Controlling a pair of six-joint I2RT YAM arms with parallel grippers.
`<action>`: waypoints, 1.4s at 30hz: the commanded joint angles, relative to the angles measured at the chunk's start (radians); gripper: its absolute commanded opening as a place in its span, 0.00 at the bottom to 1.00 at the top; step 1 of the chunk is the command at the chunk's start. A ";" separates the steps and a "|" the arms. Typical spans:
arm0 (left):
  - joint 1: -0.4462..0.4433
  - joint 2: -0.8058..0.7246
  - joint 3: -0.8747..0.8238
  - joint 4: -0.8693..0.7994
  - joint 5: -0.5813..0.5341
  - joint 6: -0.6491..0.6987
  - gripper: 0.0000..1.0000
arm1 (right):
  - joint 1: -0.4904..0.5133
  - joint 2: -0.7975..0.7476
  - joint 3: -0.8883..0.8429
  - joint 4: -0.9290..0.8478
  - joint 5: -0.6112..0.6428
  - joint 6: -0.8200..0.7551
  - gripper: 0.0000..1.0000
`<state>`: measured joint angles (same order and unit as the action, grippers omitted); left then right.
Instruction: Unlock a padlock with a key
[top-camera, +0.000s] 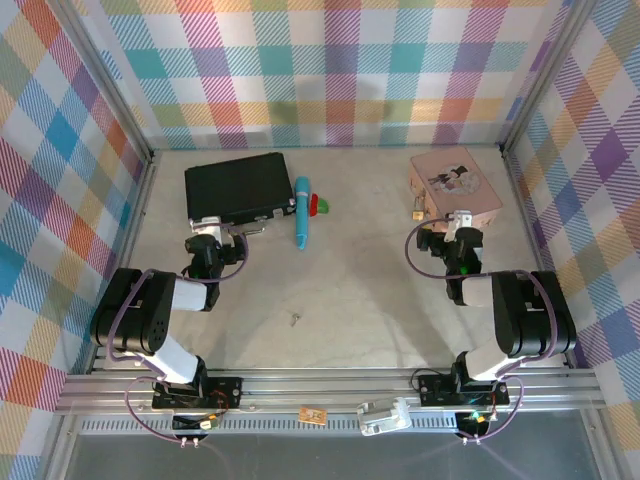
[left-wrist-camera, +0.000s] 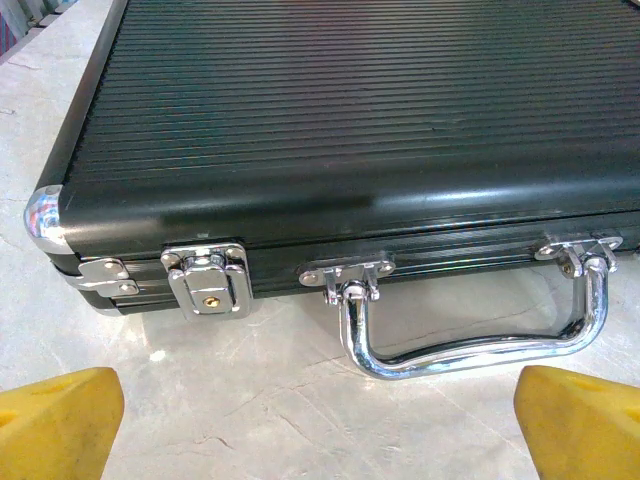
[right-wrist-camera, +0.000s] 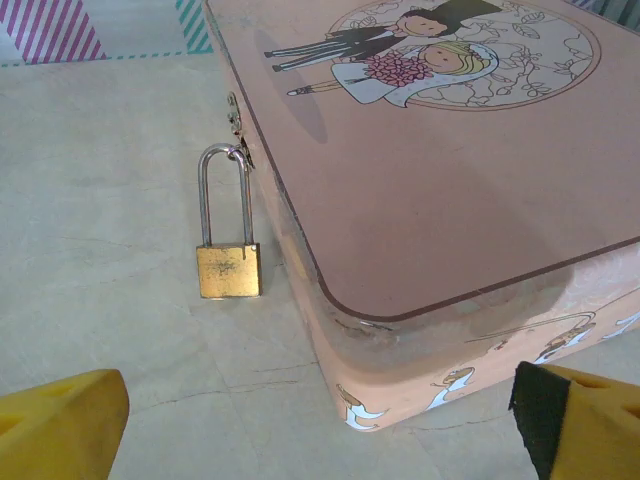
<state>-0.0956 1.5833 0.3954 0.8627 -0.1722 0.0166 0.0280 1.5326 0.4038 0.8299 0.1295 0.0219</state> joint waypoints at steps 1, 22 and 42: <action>0.011 -0.004 0.019 -0.008 0.017 0.008 1.00 | 0.003 0.000 -0.003 0.018 -0.014 0.010 0.99; 0.013 -0.003 0.020 -0.010 0.018 0.008 1.00 | 0.001 0.001 0.000 0.015 -0.015 0.012 0.99; -0.004 -0.280 0.213 -0.541 -0.224 -0.151 1.00 | 0.001 -0.356 0.251 -0.787 0.182 0.253 0.99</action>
<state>-0.0971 1.3773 0.4774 0.5747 -0.2619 -0.0223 0.0280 1.2407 0.5617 0.3511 0.2432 0.1440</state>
